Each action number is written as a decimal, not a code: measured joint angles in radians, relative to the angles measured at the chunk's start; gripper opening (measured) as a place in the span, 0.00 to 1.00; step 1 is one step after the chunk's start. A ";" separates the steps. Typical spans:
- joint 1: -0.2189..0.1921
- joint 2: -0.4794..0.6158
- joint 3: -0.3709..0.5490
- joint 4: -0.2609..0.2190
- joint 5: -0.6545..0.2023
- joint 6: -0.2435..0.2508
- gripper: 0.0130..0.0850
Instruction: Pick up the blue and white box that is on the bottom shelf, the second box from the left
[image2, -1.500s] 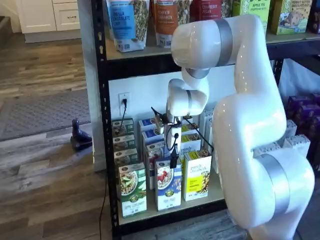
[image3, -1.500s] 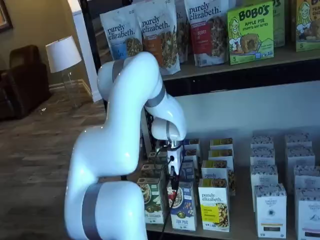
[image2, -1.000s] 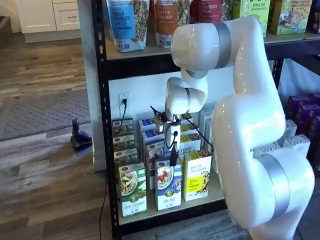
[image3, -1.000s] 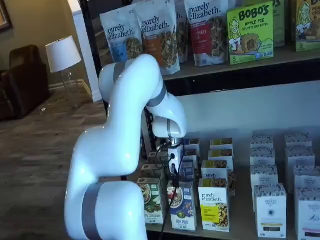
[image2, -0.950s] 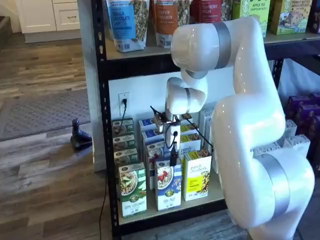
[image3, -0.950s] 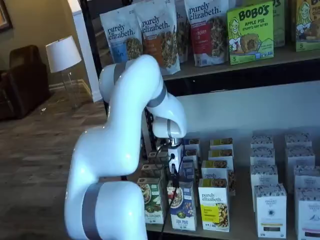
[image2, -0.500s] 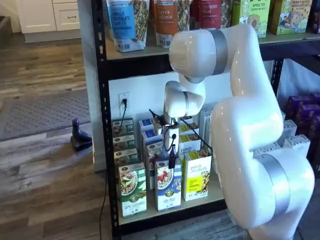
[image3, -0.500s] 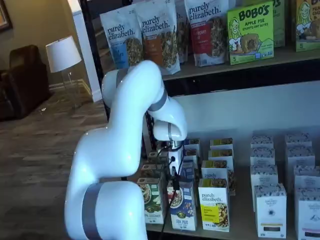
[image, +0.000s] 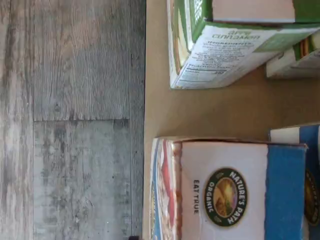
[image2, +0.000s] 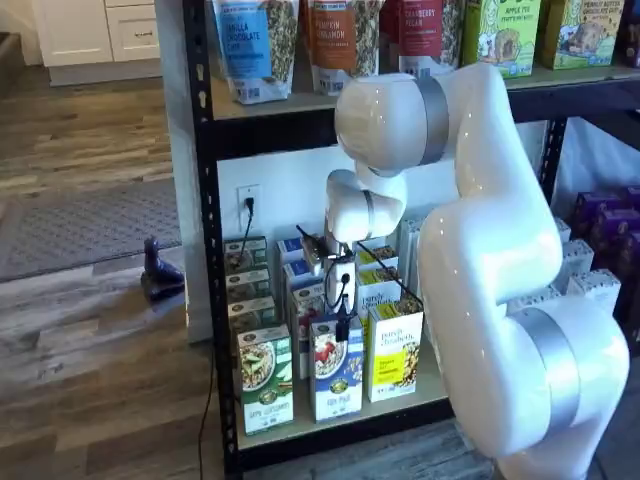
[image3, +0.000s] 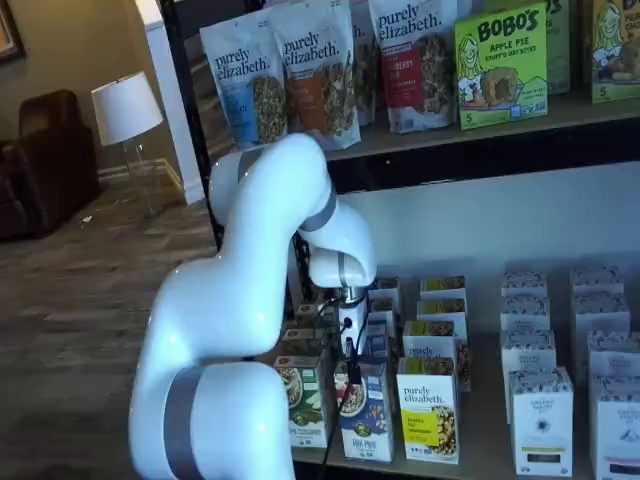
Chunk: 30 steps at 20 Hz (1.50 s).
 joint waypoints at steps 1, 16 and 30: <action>0.001 0.007 -0.008 -0.005 0.003 0.005 1.00; 0.006 0.077 -0.083 -0.070 0.023 0.064 1.00; 0.002 0.092 -0.087 -0.106 0.032 0.089 1.00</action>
